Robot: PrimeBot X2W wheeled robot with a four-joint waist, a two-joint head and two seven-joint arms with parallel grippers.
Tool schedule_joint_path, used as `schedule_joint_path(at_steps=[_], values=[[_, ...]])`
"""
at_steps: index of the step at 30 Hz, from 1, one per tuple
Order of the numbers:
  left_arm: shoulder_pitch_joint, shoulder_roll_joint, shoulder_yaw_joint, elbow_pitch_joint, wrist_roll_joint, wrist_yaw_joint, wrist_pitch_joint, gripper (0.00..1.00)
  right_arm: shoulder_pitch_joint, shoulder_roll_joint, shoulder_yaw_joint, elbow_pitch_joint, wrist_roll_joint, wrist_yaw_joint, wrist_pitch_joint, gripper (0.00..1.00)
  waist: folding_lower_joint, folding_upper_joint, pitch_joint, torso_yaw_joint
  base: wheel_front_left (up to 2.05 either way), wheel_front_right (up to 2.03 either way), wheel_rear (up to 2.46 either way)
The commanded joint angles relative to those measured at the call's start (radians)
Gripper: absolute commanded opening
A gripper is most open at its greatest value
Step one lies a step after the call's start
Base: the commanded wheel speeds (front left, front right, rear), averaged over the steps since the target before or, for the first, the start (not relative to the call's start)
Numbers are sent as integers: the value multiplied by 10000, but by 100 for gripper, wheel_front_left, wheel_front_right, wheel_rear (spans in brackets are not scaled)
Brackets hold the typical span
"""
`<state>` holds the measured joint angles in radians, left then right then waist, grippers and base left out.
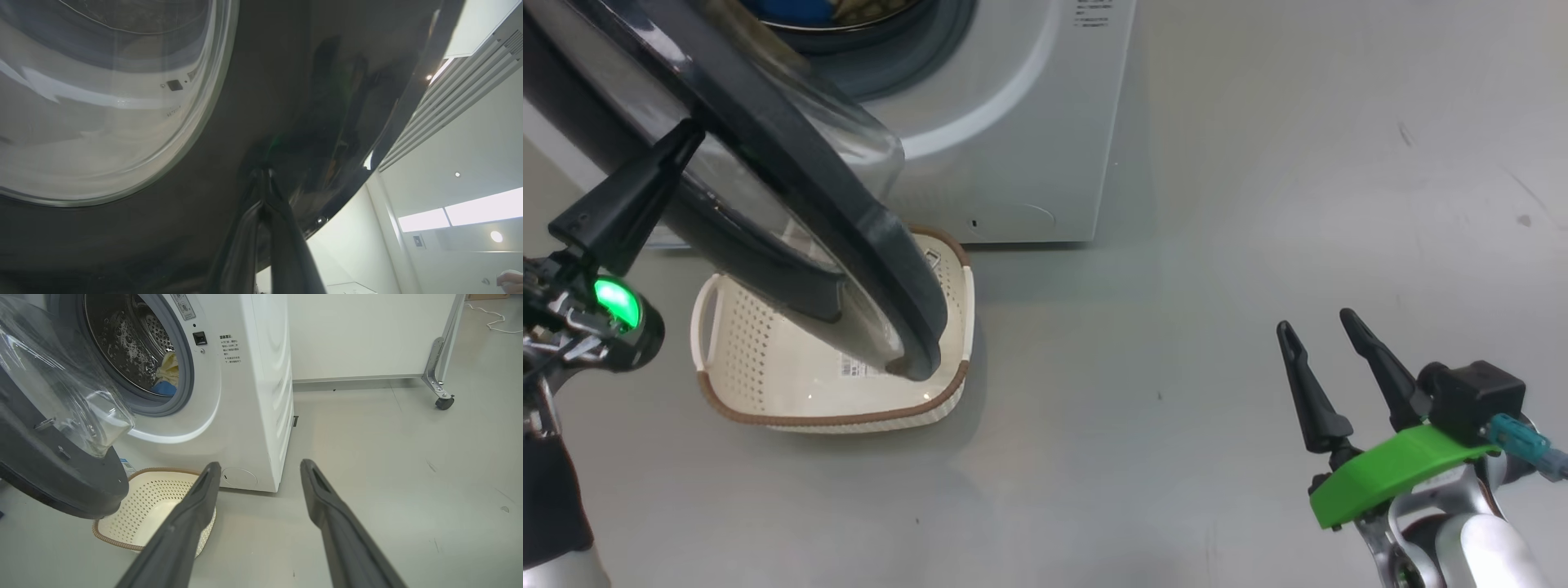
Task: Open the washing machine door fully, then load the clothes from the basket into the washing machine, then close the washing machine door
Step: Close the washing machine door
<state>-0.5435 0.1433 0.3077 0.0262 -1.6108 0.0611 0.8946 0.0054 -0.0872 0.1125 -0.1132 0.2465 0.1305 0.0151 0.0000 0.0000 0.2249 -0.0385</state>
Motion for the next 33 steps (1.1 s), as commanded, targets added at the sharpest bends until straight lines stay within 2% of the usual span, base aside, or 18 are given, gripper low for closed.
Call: schedule_joint_path(at_steps=[1,19,25,33], values=[[-519,292,198,-265,150,-122,-67,0,-452,-10,213,-258,67,2,-133,100,0,0,162,-295,0,0,0],[-1916,330,405,1506,766,-740,-1245,0,-889,97,366,215,215,2,-567,100,0,0,536,-1576,0,0,0],[-2017,351,549,1961,767,-996,-1408,0,-952,129,352,322,234,2,-659,100,0,0,542,-1717,0,0,0],[-1389,311,722,2002,744,-1257,-1386,0,-971,169,263,473,221,2,-723,100,0,0,346,-1668,0,0,0]])
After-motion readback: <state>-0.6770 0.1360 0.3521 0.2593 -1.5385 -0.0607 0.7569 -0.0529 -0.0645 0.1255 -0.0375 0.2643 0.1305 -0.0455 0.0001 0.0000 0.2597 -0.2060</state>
